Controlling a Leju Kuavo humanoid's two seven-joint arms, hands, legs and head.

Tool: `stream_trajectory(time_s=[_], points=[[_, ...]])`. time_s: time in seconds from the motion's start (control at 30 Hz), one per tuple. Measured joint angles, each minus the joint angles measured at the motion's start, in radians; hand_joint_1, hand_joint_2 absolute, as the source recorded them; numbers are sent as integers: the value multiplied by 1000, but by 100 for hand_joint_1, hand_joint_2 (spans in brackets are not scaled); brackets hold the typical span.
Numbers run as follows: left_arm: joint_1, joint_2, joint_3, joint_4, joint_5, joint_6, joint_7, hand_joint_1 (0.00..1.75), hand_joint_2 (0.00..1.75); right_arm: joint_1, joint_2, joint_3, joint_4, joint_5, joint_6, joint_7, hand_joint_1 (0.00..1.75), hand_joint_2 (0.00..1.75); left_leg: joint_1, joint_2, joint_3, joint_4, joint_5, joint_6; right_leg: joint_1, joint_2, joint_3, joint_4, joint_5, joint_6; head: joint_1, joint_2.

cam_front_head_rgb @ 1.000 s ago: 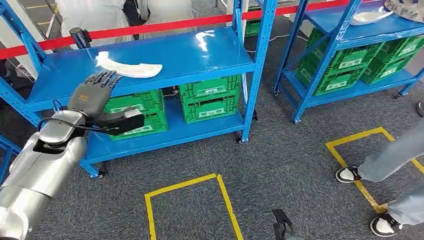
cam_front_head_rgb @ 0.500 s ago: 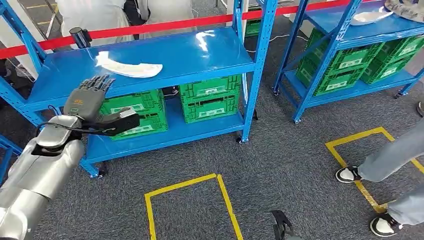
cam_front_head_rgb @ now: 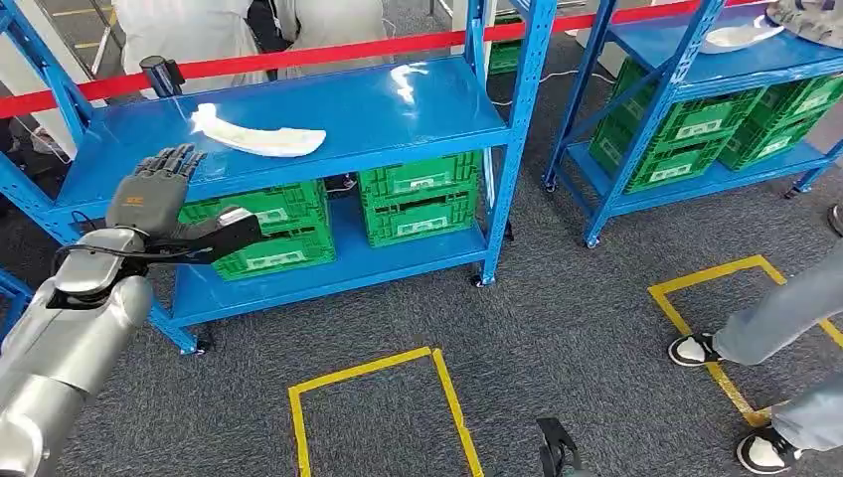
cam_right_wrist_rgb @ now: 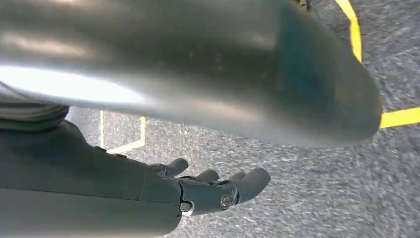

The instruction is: Take the parts from the cabinet and place them on the table.

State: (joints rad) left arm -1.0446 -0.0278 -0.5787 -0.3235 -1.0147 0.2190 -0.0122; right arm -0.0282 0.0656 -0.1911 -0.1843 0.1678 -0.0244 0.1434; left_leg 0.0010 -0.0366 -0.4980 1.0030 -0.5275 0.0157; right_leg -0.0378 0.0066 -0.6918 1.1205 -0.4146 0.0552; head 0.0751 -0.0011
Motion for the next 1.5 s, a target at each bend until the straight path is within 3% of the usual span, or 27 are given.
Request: stream_trajectory(time_s=[0.03, 0.07, 0.1, 0.17, 0.23, 0.3, 0.33, 0.4, 0.43, 0.5, 0.57, 0.7, 0.73, 0.8, 0.87, 0.93, 0.97, 1.0, 1.03, 1.07, 1.1, 1.2, 1.27, 1.33, 1.4, 1.47, 1.5], points=[[1, 2, 5, 0, 4, 5, 0, 0, 0, 1, 0, 0, 0, 0, 0, 0, 0, 0, 4, 1, 2, 6, -13, -11, -2, 4, 20, -50, 9, 12, 0, 0], [0, 5, 10, 2, 7, 8, 0, 0, 0, 3, 5, -1, 3, 0, 3, 0, 0, 0, 0, 0, -2, 13, -17, -18, 7, 4, 17, -70, -30, 6, 3, 0], [0, 7, 15, 2, 9, 12, 0, 0, 0, -2, 3, -3, 3, 0, 3, 1, 0, 0, -4, -2, -13, 11, -21, -25, 6, 5, 22, -61, -32, -28, 2, 0], [6, 15, 19, 3, 10, 16, 0, 0, 0, 7, 3, -6, 3, 0, 4, 2, 0, 0, -4, -2, -2, 9, -28, -36, 8, 2, 23, -62, -35, -49, -5, 0], [5, 22, 24, -1, 10, 23, -1, 0, 0, 8, 3, -7, 3, 4, 4, -2, 0, 0, -2, 10, -29, 70, -8, -45, 5, 4, 47, -64, -45, -65, -8, 0], [6, 29, 32, -1, 11, 30, -5, 0, 0, 7, 3, -9, 3, 7, 4, -2, 0, 0, -1, 27, -124, 213, -9, -54, 5, 4, 70, -70, -61, -72, -10, 0], [12, 31, 33, 1, 12, 31, -9, 0, 0, 8, 3, -10, 3, 8, 4, -2, 0, 0, 0, 30, -182, 282, -42, -57, 5, 4, 83, -70, -71, -74, -10, 0], [22, 36, 38, 3, 13, 33, -12, 0, 0, 11, 3, -15, 4, 8, 4, -1, 0, 0, -1, 31, -253, 327, -91, -54, 8, 5, 108, -71, -93, -76, -11, 0], [24, 38, 39, 3, 14, 34, -12, 0, 0, 12, 3, -16, 4, 8, 4, -2, 0, 0, -2, 31, -262, 302, -83, -49, 11, 5, 122, -71, -103, -78, -10, 0], [25, 42, 40, 3, 14, 34, -12, 0, 0, 12, 3, -16, 4, 9, 4, -2, 0, 0, -13, 31, -237, 163, 17, -24, 18, 5, 154, -73, -125, -79, -10, 0], [26, 46, 41, 3, 14, 35, -12, 0, 0, 11, 10, -17, 6, 9, 5, -2, 0, 0, -36, 26, -209, 19, 172, 11, 22, 4, 177, -78, -143, -75, -9, 0], [24, 51, 43, -3, 14, 41, -12, 0, 0, 9, 9, -18, 7, 7, 5, -2, 0, 0, -36, 16, -160, -9, 145, 14, 25, 8, 208, -85, -138, -56, -13, 0], [25, 51, 43, -6, 14, 42, -12, 0, 0, 8, 9, -18, 7, 6, 4, -2, 0, 0, -29, 18, -142, -17, 144, 13, 22, 5, 191, -53, -134, -54, -13, 0], [21, 51, 45, -6, 14, 42, -12, 0, 0, 4, 9, -18, 7, 6, 5, -2, 0, 0, -29, 17, -124, -19, 127, 23, 23, 2, 111, 86, -127, -48, -13, 0], [28, 49, 45, -6, 14, 42, -12, 0, 0, 6, 7, -18, 7, 7, 4, -2, 0, 0, -29, 14, -103, -19, 106, 24, 23, 2, 20, 190, -212, -41, -13, 0], [34, 49, 45, -5, 14, 42, -11, 0, 0, 9, 5, -18, 7, 10, 4, -2, 0, 0, -28, 12, -75, -18, 82, 21, 21, 1, -19, 182, -259, -33, -13, 0], [36, 49, 46, -5, 14, 42, -11, 0, 0, 10, 4, -18, 7, 11, 4, -2, 0, 0, -27, 12, -58, -17, 68, 18, 19, 1, -18, 133, -240, -30, -13, 0], [36, 49, 46, -5, 14, 42, -9, 0, 0, 10, 3, -18, 7, 11, 4, -2, 0, 0, -25, 12, -40, -14, 51, 15, 17, 0, -7, 57, -185, -28, -13, 0], [36, 49, 46, -5, 14, 42, -9, 0, 0, 11, 3, -18, 7, 12, 4, -2, 0, 0, -24, 12, -26, -10, 36, 10, 13, -1, 3, -9, -116, -24, -13, 0], [35, 49, 46, -4, 14, 42, -10, 0, 0, 14, 3, -18, 9, 12, 4, -1, 0, 0, -28, 12, -21, -2, 18, 2, 10, -5, 4, -80, 7, -20, -13, 0], [36, 48, 46, -1, 14, 40, -9, 0, 0, 10, 3, -18, 14, 12, 3, 1, 0, 0, -28, 9, -15, 5, 6, -3, 17, -10, 6, -81, -1, -47, -15, 0], [31, 50, 47, -6, 12, 38, -7, 0, 0, 8, 4, -18, 14, 11, 1, 3, 0, 0, -26, 10, -13, 12, 2, -19, 22, -6, 20, -81, -7, -74, -18, 0], [26, 51, 48, -7, 11, 38, -5, 0, 0, 5, 3, -18, 14, 11, 1, 2, 0, 0, -24, 18, -54, 96, 33, -31, 14, -5, 52, -87, -24, -84, -20, 0], [21, 48, 48, -6, 11, 38, -3, 0, 0, 2, 2, -18, 14, 11, 0, 2, 0, 0, -14, 26, -148, 235, 29, -45, 14, -5, 81, -92, -45, -87, -21, 0], [26, 48, 48, -3, 11, 32, 2, 0, 0, 3, 2, -18, 14, 11, 1, 2, 0, 0, -8, 29, -233, 314, -48, -50, 13, -4, 112, -93, -69, -87, -22, 0], [29, 48, 48, 2, 10, 31, 3, 0, 0, 6, 2, -18, 14, 11, 2, 2, 0, 0, -6, 31, -264, 280, -72, -49, 13, -2, 148, -93, -98, -86, -22, 0], [29, 49, 49, 3, 9, 30, 3, 0, 0, 6, 2, -18, 14, 11, 2, 2, 0, 0, -8, 31, -257, 221, -42, -44, 13, -2, 168, -94, -112, -85, -22, 0]])
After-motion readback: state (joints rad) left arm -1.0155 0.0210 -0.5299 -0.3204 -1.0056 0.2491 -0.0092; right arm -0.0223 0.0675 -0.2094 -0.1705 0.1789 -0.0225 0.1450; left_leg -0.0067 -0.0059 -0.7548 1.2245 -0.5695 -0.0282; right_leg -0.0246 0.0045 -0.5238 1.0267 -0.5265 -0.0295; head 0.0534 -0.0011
